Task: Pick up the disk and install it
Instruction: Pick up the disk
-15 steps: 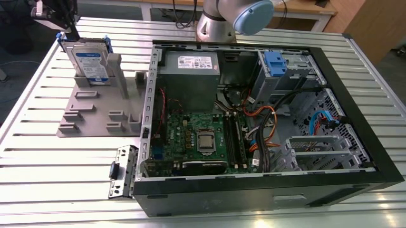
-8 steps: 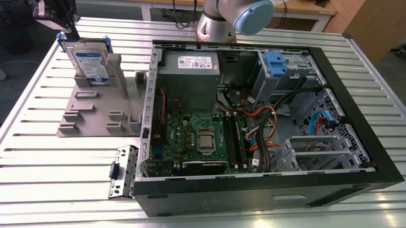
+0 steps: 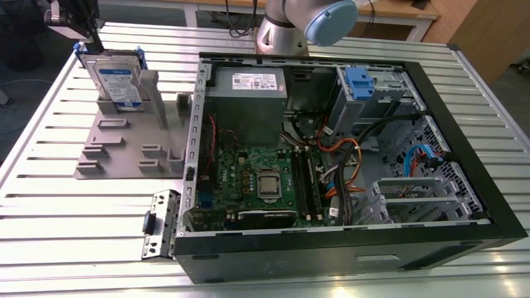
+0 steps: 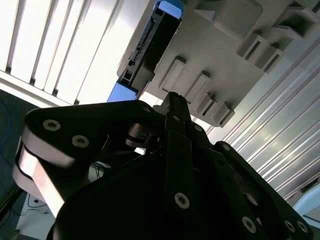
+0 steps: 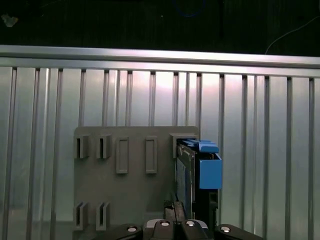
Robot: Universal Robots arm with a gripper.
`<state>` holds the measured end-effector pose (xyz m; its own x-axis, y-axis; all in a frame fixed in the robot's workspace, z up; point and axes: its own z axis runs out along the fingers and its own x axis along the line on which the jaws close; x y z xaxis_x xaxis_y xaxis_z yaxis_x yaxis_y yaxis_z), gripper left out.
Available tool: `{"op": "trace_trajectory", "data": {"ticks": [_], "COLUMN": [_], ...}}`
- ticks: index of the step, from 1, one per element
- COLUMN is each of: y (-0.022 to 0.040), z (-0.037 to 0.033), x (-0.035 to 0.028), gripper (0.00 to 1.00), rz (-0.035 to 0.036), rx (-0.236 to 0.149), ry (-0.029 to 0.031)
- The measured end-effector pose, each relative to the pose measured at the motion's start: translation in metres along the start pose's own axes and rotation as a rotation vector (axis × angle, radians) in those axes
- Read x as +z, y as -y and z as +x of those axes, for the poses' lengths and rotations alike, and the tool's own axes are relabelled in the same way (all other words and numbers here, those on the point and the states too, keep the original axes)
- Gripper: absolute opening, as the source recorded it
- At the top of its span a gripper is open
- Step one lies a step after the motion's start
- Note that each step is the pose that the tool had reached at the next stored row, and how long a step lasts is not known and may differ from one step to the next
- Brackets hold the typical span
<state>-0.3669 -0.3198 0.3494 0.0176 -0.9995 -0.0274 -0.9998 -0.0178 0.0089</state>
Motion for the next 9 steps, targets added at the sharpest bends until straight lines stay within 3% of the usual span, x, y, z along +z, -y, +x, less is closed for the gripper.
{"op": "trace_trajectory", "data": {"ticks": [5, 7, 9], "y": [0.0000, 0.0000, 0.0000], "z": [0.0000, 0.0000, 0.0000], "x": [0.0000, 0.0000, 0.0000], "gripper": [0.16, 0.29, 0.35], "rz": [0.0000, 0.0000, 0.0000], "rx": [0.000, 0.000, 0.000], "ry": [0.0000, 0.0000, 0.0000]}}
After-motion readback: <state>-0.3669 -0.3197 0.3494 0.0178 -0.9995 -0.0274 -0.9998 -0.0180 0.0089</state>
